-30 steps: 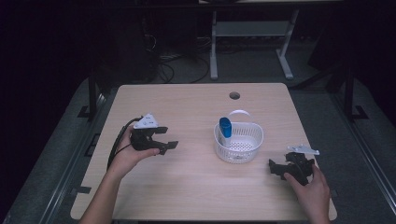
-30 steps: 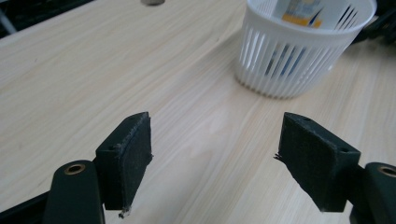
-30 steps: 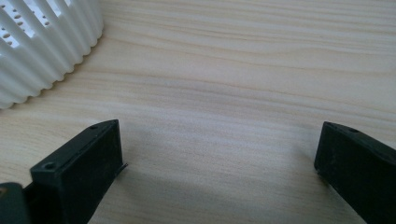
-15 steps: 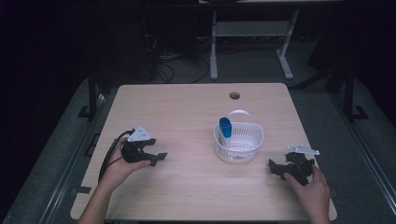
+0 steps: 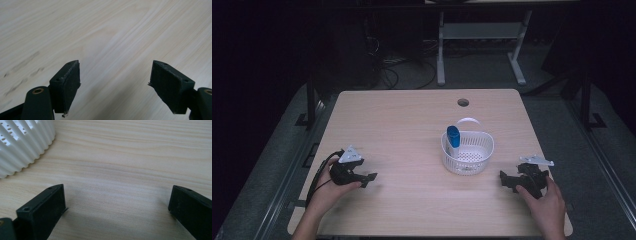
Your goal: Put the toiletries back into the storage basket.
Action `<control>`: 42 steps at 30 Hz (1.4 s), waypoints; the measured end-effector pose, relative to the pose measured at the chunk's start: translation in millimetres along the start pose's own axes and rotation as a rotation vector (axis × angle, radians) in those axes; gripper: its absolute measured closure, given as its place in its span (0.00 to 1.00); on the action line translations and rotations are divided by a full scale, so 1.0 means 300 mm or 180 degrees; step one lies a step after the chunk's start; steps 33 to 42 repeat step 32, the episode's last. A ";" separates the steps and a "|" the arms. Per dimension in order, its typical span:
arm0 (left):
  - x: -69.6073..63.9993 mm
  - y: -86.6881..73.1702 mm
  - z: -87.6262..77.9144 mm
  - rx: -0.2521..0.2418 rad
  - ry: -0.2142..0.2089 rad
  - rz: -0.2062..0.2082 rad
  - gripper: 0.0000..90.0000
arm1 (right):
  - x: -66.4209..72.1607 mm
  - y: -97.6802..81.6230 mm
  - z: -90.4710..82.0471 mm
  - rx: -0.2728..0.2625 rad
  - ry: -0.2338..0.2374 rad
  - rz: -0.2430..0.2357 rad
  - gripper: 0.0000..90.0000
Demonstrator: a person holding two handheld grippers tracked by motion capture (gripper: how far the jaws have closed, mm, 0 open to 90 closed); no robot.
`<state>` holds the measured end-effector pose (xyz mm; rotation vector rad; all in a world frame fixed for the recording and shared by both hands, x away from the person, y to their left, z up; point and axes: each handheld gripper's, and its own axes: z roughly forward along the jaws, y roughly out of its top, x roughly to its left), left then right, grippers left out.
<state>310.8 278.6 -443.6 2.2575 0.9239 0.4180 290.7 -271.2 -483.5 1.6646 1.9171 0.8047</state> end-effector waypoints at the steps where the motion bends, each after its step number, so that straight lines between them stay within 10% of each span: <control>1: 0.001 -0.010 -0.002 0.0014 0.0027 -0.0018 0.27 | 0.000 0.000 0.000 -0.0001 0.0000 -0.0002 0.00; 11: 0.012 -0.072 0.014 0.0166 0.0216 -0.0057 0.24 | 0.000 0.000 0.000 0.0000 0.0000 0.0001 0.00; 17: 0.016 -0.082 0.019 0.0099 0.0163 -0.0113 0.20 | 0.000 0.000 0.000 0.0000 0.0001 -0.0001 0.01; 18: 0.027 -0.089 0.025 0.0087 0.0058 -0.0277 0.19 | 0.000 0.000 0.000 -0.0001 0.0001 -0.0001 0.01; 42: 0.031 -0.120 0.034 -0.0201 0.0043 -0.0219 0.14 | 0.000 0.000 0.000 -0.0001 0.0001 0.0000 0.01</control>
